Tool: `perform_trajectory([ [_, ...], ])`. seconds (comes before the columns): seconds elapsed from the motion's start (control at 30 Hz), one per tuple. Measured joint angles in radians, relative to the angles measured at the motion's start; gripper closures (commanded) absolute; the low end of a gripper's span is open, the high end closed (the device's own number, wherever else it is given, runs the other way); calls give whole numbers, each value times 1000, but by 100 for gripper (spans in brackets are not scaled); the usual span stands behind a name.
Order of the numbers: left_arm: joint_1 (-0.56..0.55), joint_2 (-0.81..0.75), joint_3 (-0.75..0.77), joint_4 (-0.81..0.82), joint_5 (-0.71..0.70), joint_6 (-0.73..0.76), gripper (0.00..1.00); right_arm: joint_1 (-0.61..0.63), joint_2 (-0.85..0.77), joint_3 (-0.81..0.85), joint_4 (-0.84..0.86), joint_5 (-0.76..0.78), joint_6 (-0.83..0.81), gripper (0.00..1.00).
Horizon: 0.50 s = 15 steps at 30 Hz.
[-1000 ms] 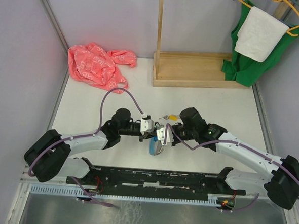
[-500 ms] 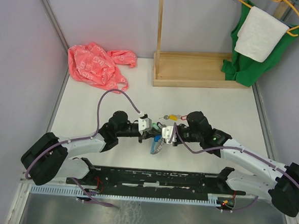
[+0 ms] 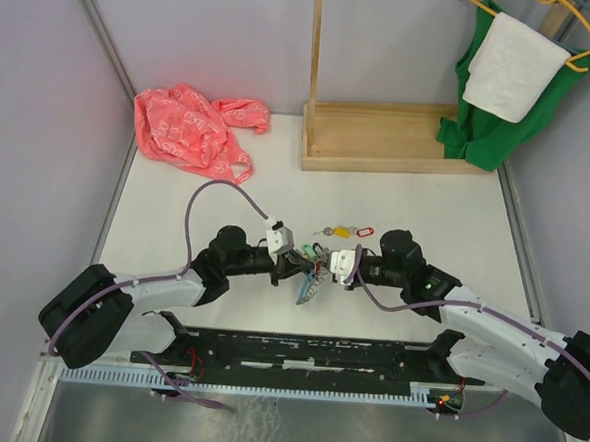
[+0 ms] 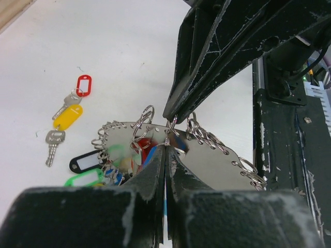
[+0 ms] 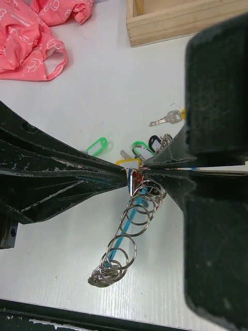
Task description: Put the keys on the keyring
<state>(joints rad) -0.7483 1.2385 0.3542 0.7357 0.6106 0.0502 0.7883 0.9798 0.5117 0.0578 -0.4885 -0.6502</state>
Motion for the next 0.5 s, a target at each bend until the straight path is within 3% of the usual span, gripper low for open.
perform_trajectory([
  [0.23,1,14,-31,57,-8,-124,97,-8,16,-51,132,-10,54,99],
  [0.5,-13,152,-43,196,-72,-238,97,-32,136,-117,367,-18,164,99],
])
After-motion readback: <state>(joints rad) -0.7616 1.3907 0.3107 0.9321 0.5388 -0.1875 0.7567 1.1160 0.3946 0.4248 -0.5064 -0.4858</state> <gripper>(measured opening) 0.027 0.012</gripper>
